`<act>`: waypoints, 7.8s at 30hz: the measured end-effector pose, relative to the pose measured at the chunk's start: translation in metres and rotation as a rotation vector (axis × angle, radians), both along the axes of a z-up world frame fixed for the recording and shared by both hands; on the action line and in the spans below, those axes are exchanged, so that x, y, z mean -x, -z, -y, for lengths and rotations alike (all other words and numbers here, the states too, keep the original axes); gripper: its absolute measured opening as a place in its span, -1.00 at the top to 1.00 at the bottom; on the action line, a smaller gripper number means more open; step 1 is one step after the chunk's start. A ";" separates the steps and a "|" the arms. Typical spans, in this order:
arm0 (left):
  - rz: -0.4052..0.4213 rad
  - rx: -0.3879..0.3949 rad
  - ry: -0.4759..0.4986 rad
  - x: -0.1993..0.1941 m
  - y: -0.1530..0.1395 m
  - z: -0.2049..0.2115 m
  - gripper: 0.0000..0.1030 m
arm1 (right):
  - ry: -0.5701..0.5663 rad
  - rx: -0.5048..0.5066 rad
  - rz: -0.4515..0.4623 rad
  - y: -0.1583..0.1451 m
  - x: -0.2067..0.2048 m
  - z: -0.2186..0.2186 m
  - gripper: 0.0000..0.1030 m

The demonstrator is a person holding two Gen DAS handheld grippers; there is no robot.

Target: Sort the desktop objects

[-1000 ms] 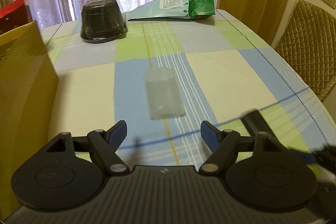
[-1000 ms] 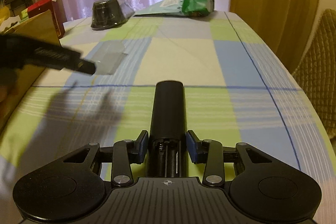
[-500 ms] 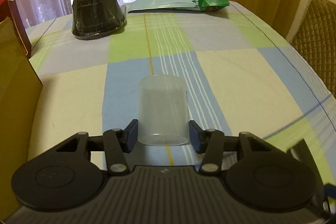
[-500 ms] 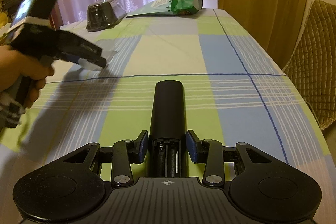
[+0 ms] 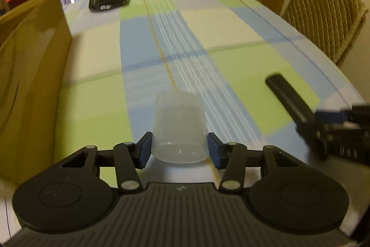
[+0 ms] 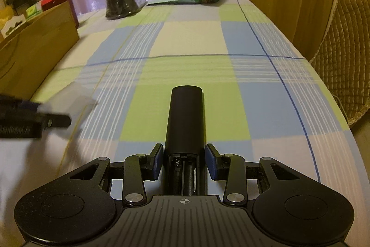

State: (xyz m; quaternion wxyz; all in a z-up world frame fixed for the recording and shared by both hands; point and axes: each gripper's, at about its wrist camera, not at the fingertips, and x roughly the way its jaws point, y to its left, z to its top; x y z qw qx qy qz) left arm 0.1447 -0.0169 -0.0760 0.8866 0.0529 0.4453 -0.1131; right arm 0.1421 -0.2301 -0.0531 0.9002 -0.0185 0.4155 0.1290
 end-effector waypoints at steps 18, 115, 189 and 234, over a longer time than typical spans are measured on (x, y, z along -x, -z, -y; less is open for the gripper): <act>0.005 -0.004 -0.022 -0.008 0.003 -0.005 -0.20 | -0.028 0.039 0.039 0.006 0.003 -0.006 -0.24; 0.281 -0.016 -0.386 0.075 -0.157 -0.219 0.11 | -0.514 -0.104 0.327 -0.150 0.012 -0.264 0.28; 0.215 -0.008 -0.408 0.026 -0.116 -0.277 -0.13 | -0.568 -0.049 0.158 -0.095 -0.061 -0.359 0.57; 0.227 -0.055 -0.415 0.059 -0.151 -0.261 -0.97 | -0.483 -0.075 0.203 -0.127 -0.011 -0.296 -0.99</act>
